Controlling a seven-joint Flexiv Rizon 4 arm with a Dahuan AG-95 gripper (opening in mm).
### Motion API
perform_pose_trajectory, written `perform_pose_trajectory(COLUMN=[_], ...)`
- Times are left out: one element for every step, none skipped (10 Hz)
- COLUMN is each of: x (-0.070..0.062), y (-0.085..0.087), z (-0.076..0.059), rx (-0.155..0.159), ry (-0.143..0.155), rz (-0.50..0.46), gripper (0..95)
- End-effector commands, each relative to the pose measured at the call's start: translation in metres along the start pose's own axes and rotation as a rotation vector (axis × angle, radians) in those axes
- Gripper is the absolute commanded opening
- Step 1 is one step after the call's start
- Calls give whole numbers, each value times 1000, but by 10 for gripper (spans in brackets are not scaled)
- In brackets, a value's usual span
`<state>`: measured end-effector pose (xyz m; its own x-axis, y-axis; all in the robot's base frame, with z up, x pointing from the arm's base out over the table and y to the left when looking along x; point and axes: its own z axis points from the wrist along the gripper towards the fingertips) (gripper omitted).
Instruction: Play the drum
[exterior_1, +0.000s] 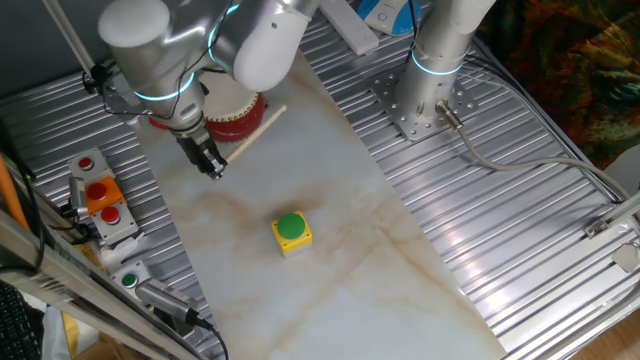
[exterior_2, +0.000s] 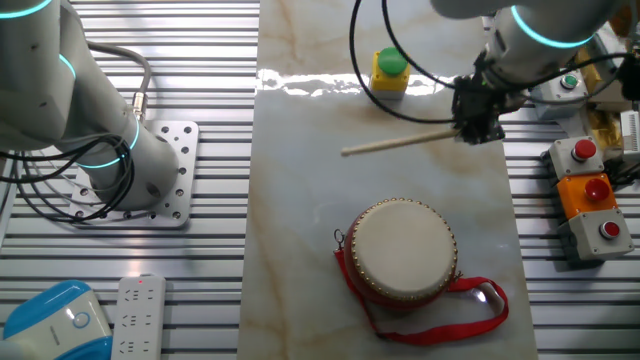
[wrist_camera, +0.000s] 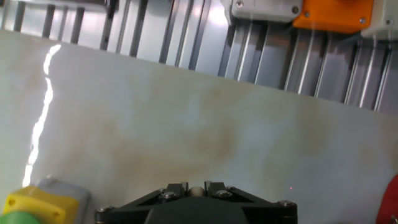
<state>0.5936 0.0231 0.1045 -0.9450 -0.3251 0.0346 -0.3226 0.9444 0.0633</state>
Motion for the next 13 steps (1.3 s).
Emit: perform_pose_trajectory(x=[12,12,12,13,13,14,15,16,20,24,29,33,37], y=[-5,-7,-11,-15,-19,-23,-32,-36,-44,-49,-54,-56,-57], z=[5,3,0,-1,-3,-5,-13,-16,-22,-24,-24,-22,-20], rx=[34,51,79,76,77,79,79,80,84,86,86,86,93], ry=[8,27,44,45,47,50,52,53,54,56,56,55,59], rz=[-393,-462,-523,-552,-571,-582,-593,-596,-598,-600,-600,-600,-598], gripper=[0,0,0,0,0,0,0,0,0,0,0,0,0])
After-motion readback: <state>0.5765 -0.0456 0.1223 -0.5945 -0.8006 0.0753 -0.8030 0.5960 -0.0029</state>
